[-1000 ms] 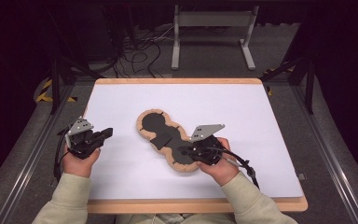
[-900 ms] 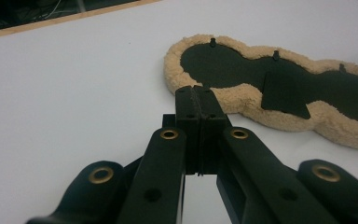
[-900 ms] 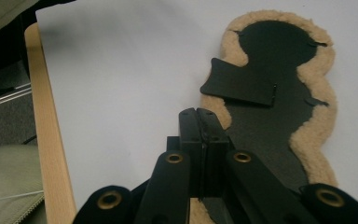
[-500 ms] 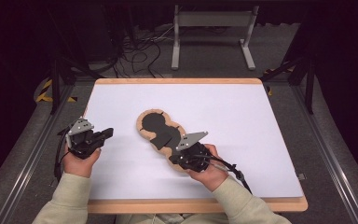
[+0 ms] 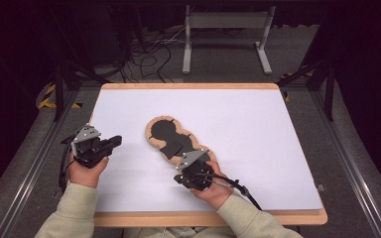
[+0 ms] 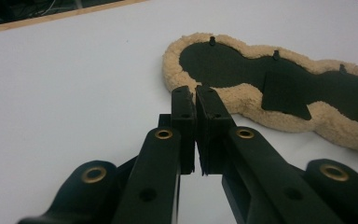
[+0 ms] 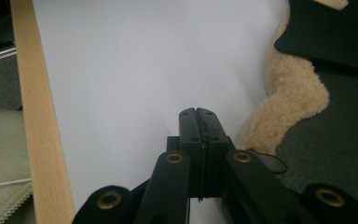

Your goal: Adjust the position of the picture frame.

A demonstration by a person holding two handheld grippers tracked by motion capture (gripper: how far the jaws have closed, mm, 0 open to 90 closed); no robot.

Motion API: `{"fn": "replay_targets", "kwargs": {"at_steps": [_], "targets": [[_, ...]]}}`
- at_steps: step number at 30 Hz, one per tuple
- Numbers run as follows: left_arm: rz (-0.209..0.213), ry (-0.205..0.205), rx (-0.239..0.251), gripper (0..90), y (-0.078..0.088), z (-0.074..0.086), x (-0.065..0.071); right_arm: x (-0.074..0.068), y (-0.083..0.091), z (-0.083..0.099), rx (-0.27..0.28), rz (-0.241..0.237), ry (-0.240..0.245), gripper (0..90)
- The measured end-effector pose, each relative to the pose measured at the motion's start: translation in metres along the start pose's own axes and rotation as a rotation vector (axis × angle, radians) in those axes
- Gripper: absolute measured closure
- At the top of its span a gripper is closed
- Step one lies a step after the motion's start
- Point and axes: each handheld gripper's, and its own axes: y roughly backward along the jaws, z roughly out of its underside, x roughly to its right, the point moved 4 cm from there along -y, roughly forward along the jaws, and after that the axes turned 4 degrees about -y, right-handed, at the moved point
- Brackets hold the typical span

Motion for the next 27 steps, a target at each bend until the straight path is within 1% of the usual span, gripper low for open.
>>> {"fn": "replay_targets", "kwargs": {"at_steps": [2,5,6,7,8,11,15,16,18,20,23,25,27], "targets": [[0.0,-0.001,-0.001,85.9,-0.001,0.0,0.0,0.002,-0.004,0.001,-0.013,0.014,-0.004,90.0],[0.002,0.017,0.009,84.2,-0.002,-0.002,-0.001,0.008,-0.007,0.005,-0.028,0.054,-0.041,90.0],[0.003,0.018,0.01,84.2,-0.002,-0.002,-0.001,0.011,-0.006,0.006,-0.021,0.035,-0.067,90.0],[0.003,0.018,0.01,84.2,-0.002,-0.002,-0.001,0.011,-0.006,0.006,-0.021,0.035,-0.067,90.0],[0.006,0.021,0.01,84.2,-0.003,-0.003,-0.001,0.013,-0.005,0.007,-0.023,0.038,-0.079,90.0],[0.002,0.017,0.008,84.2,-0.004,-0.005,-0.002,0.014,-0.004,0.008,-0.027,0.053,-0.08,90.0],[-0.005,0.026,0.015,82.5,-0.006,-0.007,-0.002,0.017,-0.001,0.011,-0.026,0.062,-0.085,90.0],[-0.008,0.027,0.016,82.4,-0.008,-0.008,-0.002,0.019,0.001,0.013,-0.025,0.067,-0.099,90.0],[-0.009,0.028,0.014,82.3,-0.009,-0.009,-0.001,0.023,0.003,0.015,-0.029,0.079,-0.108,90.0],[-0.01,0.02,0.008,82.3,-0.01,-0.009,-0.001,0.025,0.004,0.016,-0.028,0.083,-0.115,90.0],[-0.014,0.021,0.009,81.7,-0.011,-0.01,-0.001,0.031,0.009,0.02,-0.029,0.104,-0.133,90.0],[-0.018,0.031,0.007,79.8,-0.012,-0.01,-0.002,0.036,0.012,0.023,-0.027,0.116,-0.142,90.0],[-0.021,0.038,0.004,79.2,-0.013,-0.01,-0.004,0.042,0.016,0.027,-0.026,0.131,-0.167,90.0]]}}
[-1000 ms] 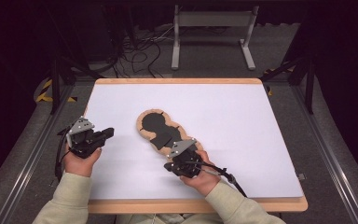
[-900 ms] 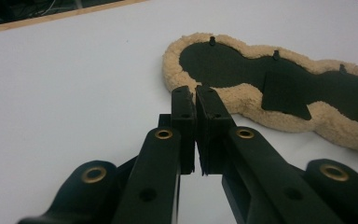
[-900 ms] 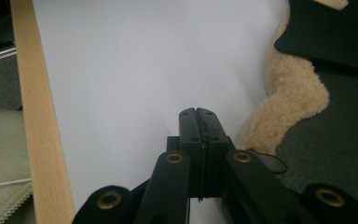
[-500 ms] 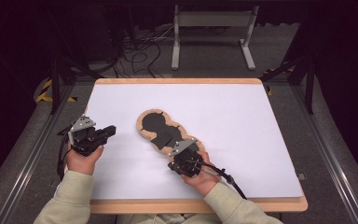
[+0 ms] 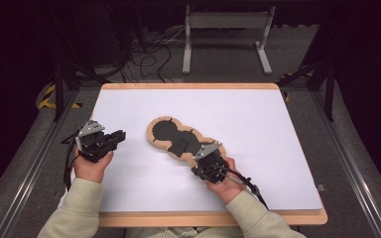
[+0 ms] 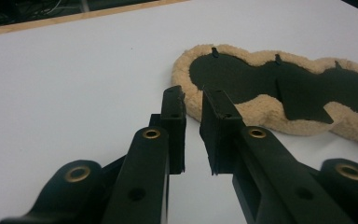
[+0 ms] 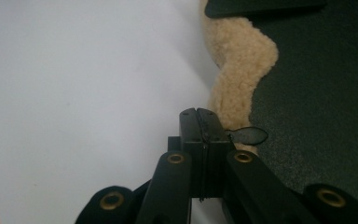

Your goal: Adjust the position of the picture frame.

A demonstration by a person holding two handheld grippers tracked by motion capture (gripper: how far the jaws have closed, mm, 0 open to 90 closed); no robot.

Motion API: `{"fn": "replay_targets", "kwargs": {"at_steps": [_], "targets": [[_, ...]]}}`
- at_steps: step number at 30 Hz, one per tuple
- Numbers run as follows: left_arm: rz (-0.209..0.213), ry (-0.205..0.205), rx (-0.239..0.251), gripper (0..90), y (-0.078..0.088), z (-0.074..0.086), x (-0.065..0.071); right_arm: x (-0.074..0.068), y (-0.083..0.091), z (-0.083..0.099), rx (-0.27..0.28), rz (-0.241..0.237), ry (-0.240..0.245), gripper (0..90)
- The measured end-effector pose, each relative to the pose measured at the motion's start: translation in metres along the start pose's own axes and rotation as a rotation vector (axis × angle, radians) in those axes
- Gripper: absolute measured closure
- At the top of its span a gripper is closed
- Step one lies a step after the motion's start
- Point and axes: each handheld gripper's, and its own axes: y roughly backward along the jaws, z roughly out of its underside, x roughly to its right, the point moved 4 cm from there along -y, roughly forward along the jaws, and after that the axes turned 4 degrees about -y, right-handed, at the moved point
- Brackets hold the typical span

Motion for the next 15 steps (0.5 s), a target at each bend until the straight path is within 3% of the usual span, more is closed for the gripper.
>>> {"fn": "replay_targets", "kwargs": {"at_steps": [7,15], "targets": [[0.002,0.022,-0.01,79.1,-0.007,-0.003,0.0,0.019,0.006,0.006,0.004,0.037,-0.034,90.0],[0.012,0.012,-0.035,80.0,-0.014,-0.004,0.003,0.043,0.013,0.01,0.014,0.088,-0.094,90.0]]}}
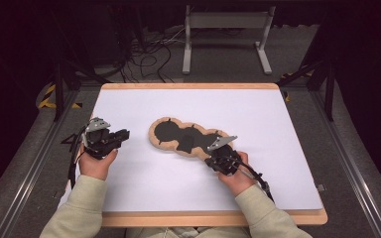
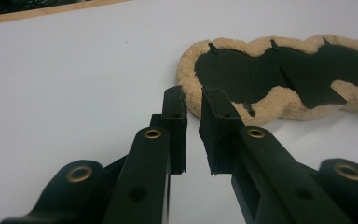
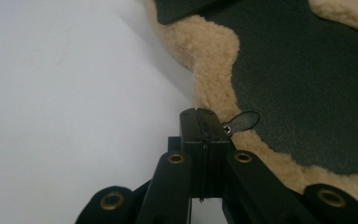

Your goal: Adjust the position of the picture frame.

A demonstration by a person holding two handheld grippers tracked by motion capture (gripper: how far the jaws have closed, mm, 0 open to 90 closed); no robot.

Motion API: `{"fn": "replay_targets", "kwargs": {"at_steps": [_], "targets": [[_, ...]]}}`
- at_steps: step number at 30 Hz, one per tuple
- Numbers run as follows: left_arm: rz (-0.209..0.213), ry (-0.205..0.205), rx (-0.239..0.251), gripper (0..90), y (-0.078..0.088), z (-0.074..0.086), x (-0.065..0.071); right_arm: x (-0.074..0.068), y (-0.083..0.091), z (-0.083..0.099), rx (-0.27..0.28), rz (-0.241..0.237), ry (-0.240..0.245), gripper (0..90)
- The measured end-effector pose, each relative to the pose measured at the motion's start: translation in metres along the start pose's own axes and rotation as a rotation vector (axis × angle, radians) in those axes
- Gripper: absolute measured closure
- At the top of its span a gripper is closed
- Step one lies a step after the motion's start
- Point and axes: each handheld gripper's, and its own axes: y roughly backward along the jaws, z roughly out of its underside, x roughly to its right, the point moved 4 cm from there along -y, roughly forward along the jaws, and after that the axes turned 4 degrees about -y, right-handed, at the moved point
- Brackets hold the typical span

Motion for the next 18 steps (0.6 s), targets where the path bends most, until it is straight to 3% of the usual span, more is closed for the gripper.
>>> {"fn": "replay_targets", "kwargs": {"at_steps": [18], "targets": [[0.021,-0.028,-0.035,80.0,-0.01,0.006,0.01,0.038,0.003,-0.001,0.031,0.077,-0.073,90.0]]}}
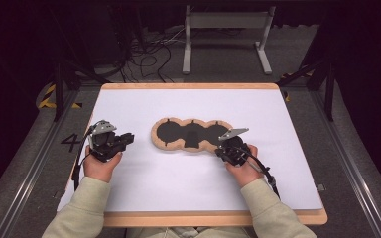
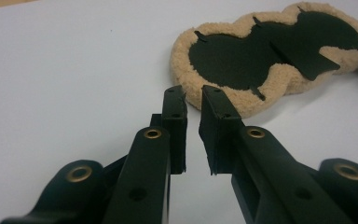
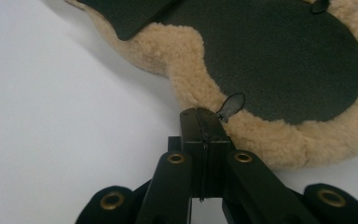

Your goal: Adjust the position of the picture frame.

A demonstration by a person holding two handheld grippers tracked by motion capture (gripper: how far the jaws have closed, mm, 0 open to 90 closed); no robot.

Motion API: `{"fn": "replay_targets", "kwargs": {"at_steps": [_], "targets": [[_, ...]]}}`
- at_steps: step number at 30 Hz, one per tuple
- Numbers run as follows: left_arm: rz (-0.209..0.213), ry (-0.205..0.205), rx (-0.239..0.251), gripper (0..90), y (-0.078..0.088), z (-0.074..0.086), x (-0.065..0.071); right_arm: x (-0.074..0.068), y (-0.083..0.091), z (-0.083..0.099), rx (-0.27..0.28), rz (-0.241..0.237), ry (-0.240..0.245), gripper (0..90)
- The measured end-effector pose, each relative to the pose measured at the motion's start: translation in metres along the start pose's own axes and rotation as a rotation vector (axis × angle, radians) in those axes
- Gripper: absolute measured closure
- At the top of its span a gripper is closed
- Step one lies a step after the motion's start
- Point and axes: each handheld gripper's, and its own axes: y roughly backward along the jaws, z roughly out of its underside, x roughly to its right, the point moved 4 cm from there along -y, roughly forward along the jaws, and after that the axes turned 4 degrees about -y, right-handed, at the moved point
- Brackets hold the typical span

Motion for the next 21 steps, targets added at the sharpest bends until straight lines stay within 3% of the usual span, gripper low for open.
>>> {"fn": "replay_targets", "kwargs": {"at_steps": [7,8,12,17,21], "targets": [[0.018,0.009,-0.003,79.7,-0.002,0.0,0.004,0.003,0.004,0.0,0.018,-0.019,-0.01,90.0],[0.02,0.003,0.0,78.7,-0.003,-0.001,0.004,0.005,0.013,-0.003,0.05,-0.045,-0.019,90.0],[0.042,0.014,-0.001,74.5,-0.002,-0.004,0.007,0.011,0.036,-0.01,0.095,-0.044,-0.03,85.3],[0.083,0.038,-0.011,65.6,-0.003,-0.012,0.014,0.021,0.055,-0.01,0.129,-0.029,-0.043,79.1],[0.091,0.032,-0.041,58.7,-0.006,-0.017,0.016,0.031,0.064,-0.009,0.146,-0.037,-0.092,71.0]]}}
